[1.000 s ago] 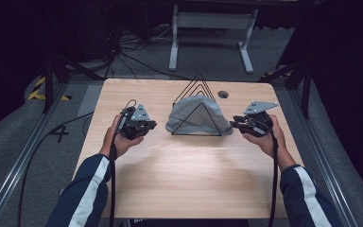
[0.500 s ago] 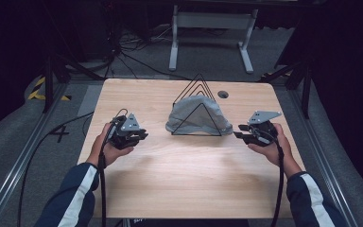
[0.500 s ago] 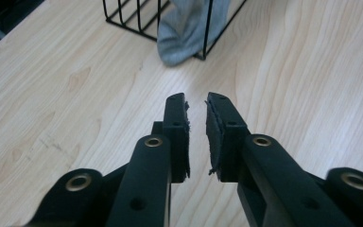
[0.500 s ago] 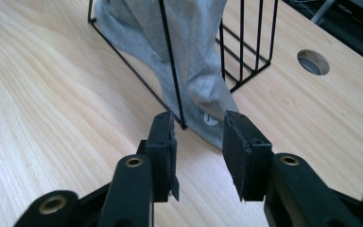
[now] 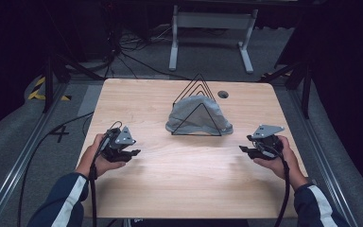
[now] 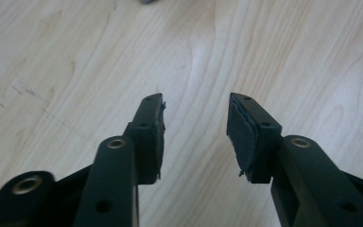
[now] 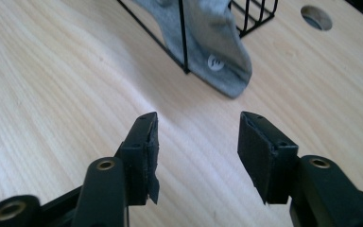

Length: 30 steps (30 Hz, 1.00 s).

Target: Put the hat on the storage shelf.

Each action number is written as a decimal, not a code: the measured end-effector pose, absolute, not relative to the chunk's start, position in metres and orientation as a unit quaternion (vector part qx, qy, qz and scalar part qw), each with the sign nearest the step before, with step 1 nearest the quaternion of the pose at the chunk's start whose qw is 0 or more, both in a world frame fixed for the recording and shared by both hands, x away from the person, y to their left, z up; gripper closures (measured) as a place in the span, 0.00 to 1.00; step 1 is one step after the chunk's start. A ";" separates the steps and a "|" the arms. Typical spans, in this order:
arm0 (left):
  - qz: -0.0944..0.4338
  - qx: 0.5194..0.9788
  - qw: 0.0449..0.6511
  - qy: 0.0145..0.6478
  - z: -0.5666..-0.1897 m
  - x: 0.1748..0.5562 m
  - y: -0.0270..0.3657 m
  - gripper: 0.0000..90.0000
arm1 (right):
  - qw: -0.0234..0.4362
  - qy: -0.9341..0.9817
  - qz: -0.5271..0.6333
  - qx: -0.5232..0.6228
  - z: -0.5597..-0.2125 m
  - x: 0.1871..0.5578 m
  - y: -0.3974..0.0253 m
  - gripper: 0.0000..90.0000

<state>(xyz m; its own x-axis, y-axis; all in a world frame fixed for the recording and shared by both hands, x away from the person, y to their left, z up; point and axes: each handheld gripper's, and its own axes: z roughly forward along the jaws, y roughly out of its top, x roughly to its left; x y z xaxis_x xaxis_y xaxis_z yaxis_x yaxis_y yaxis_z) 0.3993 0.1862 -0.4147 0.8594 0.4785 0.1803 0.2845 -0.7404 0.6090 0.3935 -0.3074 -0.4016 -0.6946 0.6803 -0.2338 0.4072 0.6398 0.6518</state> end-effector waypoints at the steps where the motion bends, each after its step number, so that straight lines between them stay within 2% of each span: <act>1: 0.163 0.920 0.290 0.208 -0.418 0.396 0.189 0.60 | 0.237 0.874 0.287 0.313 -0.403 0.392 -0.309 0.50; 6: 0.157 0.921 0.284 0.215 -0.422 0.390 0.197 0.47 | 0.234 0.870 0.288 0.325 -0.413 0.384 -0.319 0.46; 13: 0.161 0.912 0.297 0.235 -0.432 0.378 0.213 0.37 | 0.233 0.863 0.288 0.342 -0.428 0.370 -0.334 0.38; 17: 0.150 0.911 0.299 0.240 -0.441 0.372 0.223 0.38 | 0.224 0.857 0.297 0.357 -0.438 0.362 -0.342 0.36; 23: 0.150 0.898 0.316 0.265 -0.457 0.362 0.236 0.28 | 0.211 0.851 0.303 0.375 -0.451 0.349 -0.356 0.33; 30: 0.136 0.887 0.334 0.287 -0.473 0.352 0.247 0.24 | 0.196 0.827 0.336 0.406 -0.462 0.336 -0.373 0.32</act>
